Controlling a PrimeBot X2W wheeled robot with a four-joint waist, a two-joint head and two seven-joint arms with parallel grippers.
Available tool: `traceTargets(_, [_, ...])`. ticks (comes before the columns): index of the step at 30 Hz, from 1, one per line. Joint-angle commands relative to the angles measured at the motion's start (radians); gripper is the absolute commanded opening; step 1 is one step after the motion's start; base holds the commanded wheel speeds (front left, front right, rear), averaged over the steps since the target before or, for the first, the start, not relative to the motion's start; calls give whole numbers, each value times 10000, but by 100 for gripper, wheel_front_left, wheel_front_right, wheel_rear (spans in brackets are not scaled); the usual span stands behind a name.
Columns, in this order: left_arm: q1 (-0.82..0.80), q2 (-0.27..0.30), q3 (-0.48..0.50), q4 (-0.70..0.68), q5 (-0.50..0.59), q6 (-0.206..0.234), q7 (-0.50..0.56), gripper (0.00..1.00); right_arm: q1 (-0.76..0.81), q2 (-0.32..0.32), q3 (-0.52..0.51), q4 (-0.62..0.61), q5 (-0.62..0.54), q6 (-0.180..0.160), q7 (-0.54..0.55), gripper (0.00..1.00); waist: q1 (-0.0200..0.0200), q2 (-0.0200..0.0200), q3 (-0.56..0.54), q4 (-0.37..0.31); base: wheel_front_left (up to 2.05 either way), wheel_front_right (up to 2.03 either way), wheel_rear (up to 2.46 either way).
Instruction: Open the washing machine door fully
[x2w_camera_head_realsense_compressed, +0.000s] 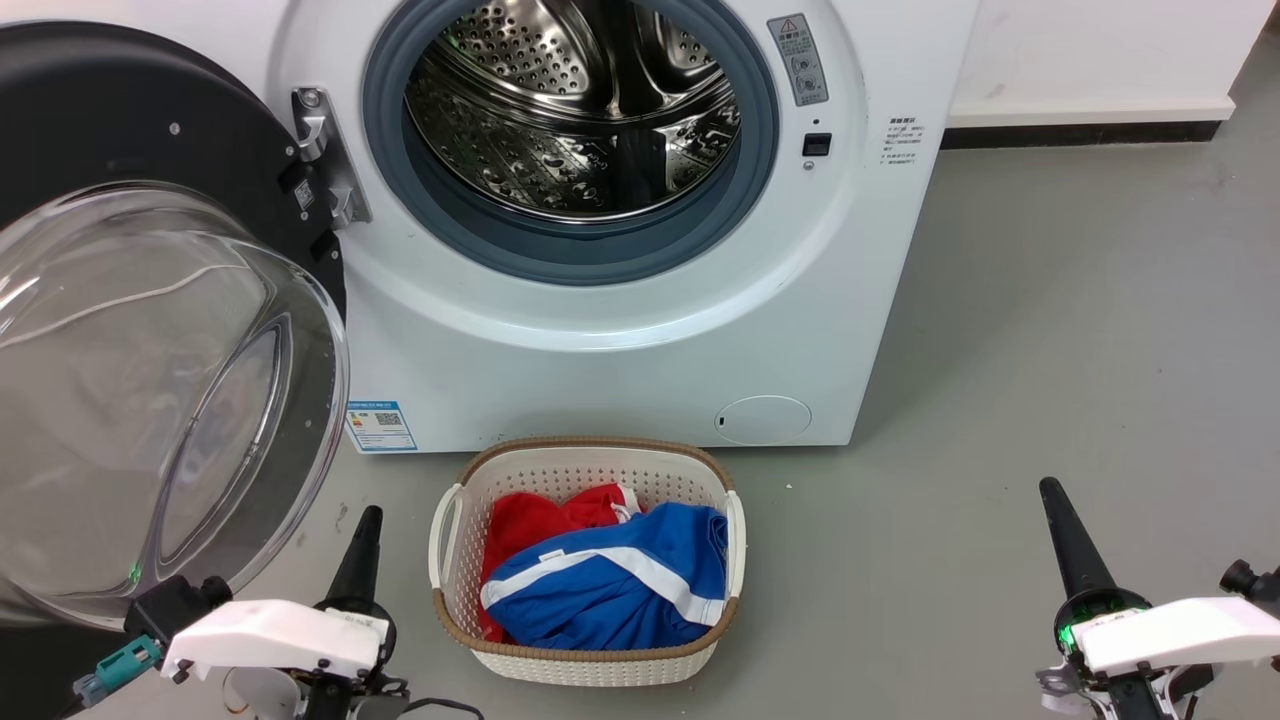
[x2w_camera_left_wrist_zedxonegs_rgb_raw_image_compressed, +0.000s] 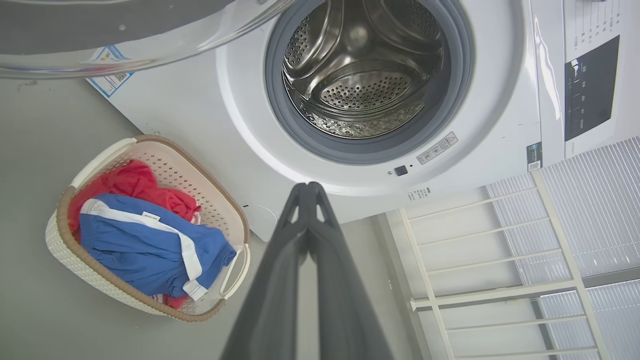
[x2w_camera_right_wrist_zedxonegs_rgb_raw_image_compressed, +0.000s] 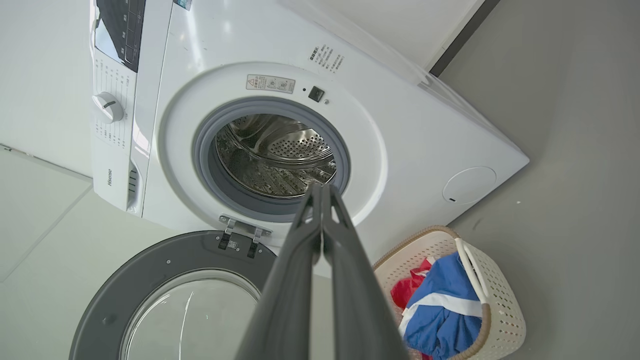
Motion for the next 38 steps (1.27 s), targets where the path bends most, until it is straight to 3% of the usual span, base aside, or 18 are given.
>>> traceTargets(1, [-244,-1,109,-44,-200,-84,47,0,-246,-62,-31,-30,244,1,44,0,0,-1,1,5,0,0,0])
traceTargets(38, [-477,-657,1171,383,-2928,-1000,745,0,-679,-12,-309,515,3689,1,507,0,0,-1,24,176,0,0,0])
